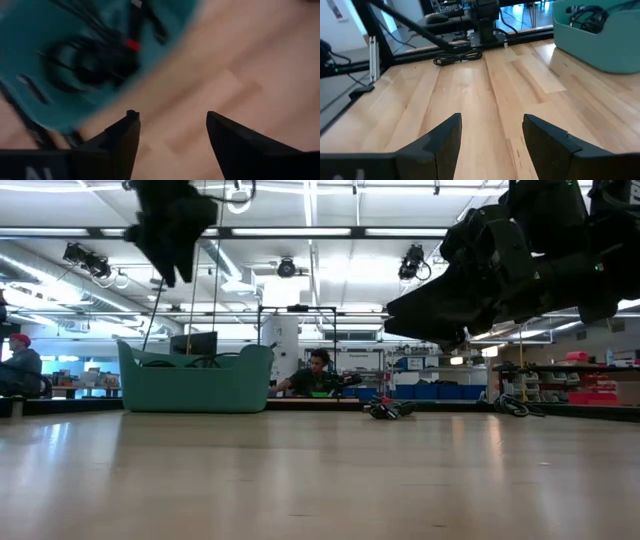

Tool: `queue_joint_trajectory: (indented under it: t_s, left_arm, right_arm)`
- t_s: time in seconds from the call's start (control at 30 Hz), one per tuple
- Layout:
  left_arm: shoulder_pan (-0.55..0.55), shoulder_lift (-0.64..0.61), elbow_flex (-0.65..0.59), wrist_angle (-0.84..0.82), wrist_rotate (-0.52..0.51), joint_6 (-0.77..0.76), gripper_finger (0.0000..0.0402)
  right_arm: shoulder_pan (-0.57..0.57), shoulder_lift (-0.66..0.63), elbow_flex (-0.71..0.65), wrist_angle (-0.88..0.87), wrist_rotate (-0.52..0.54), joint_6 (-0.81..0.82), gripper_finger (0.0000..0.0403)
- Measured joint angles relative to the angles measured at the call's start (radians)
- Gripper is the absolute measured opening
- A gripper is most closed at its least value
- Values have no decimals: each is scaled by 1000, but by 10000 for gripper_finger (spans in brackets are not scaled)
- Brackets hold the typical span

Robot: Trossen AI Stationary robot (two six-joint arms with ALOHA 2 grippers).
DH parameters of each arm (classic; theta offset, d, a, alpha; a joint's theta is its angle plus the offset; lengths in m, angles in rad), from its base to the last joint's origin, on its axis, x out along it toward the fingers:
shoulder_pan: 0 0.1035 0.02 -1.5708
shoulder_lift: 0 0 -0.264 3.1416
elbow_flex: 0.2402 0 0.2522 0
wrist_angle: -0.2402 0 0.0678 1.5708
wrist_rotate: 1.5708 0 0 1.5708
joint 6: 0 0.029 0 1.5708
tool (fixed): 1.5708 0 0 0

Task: Pick and place USB-C Cables
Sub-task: Put the black charger cable into the blue bin

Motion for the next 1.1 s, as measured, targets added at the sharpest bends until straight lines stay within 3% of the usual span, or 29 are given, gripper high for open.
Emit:
queue_joint_trajectory:
  t_s: [0.17,0.27,0.4,0.53,0.7,0.8,1.0,1.1]
  left_arm:
    - [-357,-21,-121,5,-3,-406,206]
    - [-545,-20,-205,34,46,-683,193]
    - [-746,-19,-335,225,132,-1006,180]
    - [-878,-19,-445,408,158,-1266,179]
    - [-943,-19,-558,562,162,-1408,207]
    - [-935,-19,-588,572,183,-1501,218]
    - [-888,-21,-562,490,441,-1510,209]
    - [-893,-19,-554,398,463,-1519,191]
  right_arm:
    - [0,8,0,3,0,-64,215]
    - [-1,8,0,2,0,-100,215]
    - [-2,8,0,6,0,-134,215]
    - [-3,8,0,6,0,-147,215]
    - [-3,8,0,6,0,-145,215]
    - [-3,8,0,6,0,-145,215]
    - [-8,8,0,6,18,-146,215]
    - [-16,8,0,6,23,-139,215]
